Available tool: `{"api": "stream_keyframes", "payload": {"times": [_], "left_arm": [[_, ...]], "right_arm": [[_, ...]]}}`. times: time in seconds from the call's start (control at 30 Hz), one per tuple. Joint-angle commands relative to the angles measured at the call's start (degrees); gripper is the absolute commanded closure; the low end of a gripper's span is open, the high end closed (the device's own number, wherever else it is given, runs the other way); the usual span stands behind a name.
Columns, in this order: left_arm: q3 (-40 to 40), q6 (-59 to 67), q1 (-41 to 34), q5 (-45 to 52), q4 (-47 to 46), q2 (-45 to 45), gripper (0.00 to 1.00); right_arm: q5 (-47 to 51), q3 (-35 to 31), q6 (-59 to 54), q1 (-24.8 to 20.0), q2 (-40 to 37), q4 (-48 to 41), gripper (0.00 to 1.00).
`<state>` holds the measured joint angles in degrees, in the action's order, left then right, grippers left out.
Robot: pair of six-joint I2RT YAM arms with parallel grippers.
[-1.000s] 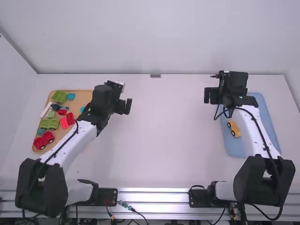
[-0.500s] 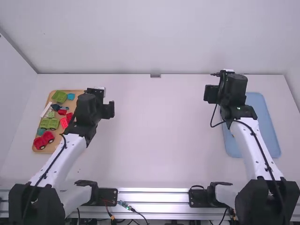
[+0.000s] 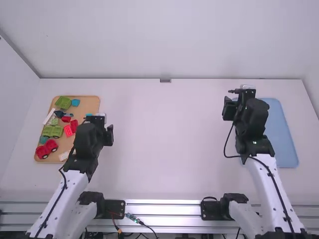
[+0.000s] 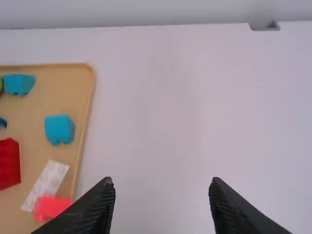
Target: Assemble lego blocks to make yellow taxi
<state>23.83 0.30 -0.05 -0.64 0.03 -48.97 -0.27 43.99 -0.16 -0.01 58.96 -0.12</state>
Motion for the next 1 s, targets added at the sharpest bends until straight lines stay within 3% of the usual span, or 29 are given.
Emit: {"api": "stream_keyframes", "payload": {"times": [0.0,0.5,0.7,0.97], "left_arm": [[-3.46,-0.3,0.05,0.64,-0.03,3.94,0.54],[-22.74,-0.3,0.05,0.64,-0.03,23.22,0.88],[-23.83,-0.3,0.05,0.64,-0.03,29.17,0.98],[-23.83,-0.3,0.05,0.64,-0.03,36.06,1.0]], "right_arm": [[0.27,-3.64,0.16,0.01,-3.56,0.12,0.51],[0.27,-23.8,0.16,0.01,-23.72,0.12,0.87],[0.27,-30.53,0.16,0.01,-30.45,0.12,0.98],[0.27,-38.4,0.16,0.01,-38.32,0.12,1.0]]}}
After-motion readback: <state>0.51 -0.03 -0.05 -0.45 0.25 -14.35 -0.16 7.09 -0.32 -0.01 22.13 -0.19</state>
